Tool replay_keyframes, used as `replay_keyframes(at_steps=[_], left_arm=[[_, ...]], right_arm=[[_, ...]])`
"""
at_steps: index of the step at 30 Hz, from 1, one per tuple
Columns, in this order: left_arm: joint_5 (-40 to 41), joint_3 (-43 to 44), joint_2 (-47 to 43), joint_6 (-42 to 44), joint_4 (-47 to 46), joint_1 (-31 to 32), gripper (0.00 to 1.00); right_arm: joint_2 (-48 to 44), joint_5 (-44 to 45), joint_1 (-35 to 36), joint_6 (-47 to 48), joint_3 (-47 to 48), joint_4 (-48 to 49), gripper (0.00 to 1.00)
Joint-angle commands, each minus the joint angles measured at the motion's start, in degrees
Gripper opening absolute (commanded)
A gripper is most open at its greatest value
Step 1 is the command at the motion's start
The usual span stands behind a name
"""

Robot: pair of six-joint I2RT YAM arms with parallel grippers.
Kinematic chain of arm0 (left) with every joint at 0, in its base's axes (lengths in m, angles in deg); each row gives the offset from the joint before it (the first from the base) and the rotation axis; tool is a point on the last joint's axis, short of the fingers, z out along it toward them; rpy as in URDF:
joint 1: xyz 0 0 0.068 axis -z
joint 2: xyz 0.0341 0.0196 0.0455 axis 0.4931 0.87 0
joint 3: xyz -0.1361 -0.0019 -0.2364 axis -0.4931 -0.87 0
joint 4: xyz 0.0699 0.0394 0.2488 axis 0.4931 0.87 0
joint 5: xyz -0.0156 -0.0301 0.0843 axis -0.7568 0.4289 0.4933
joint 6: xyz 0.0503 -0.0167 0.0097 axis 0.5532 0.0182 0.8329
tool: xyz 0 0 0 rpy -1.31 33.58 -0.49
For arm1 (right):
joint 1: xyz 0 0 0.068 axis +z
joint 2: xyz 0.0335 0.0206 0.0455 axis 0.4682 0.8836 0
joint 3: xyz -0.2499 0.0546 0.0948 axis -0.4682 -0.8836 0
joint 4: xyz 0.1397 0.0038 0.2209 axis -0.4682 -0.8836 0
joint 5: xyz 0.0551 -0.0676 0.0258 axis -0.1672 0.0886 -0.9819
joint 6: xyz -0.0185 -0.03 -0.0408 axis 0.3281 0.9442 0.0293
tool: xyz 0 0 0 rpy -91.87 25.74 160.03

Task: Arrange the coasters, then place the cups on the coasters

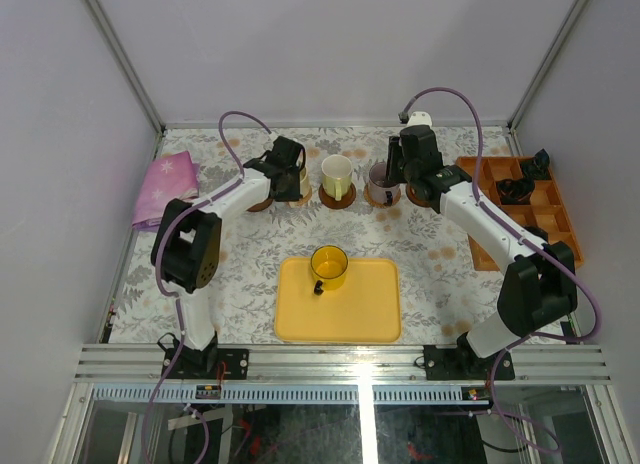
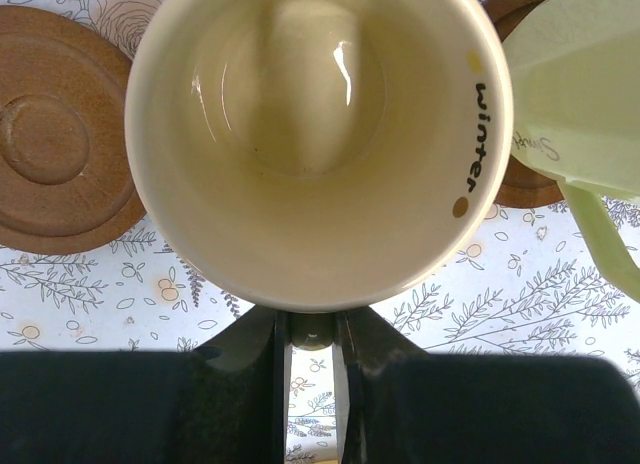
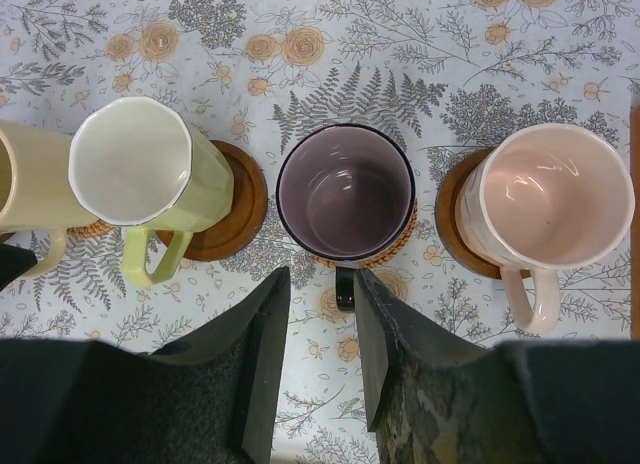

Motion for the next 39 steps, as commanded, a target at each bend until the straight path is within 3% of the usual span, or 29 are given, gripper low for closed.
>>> replay_keyframes(at_steps=[1,31,39], left_arm=[[1.3,0.6,-0.1,-0.5,-3.9,-0.4,0.0],[1.2,1.7,1.5,-0.7,-4.2,-1.0,0.0],[1.4,1.7,0.8,-0.8,-3.3,-1.0,0.16]], right_arm=[[0.2,-0.6,-0.2,-0.7,1.6,0.8,0.39],[1.2,-1.9,-0.2,-1.2,1.8,0.5,0.39],[1.1,-2.8,-0.3,-1.4,1.6,0.5,0.39]])
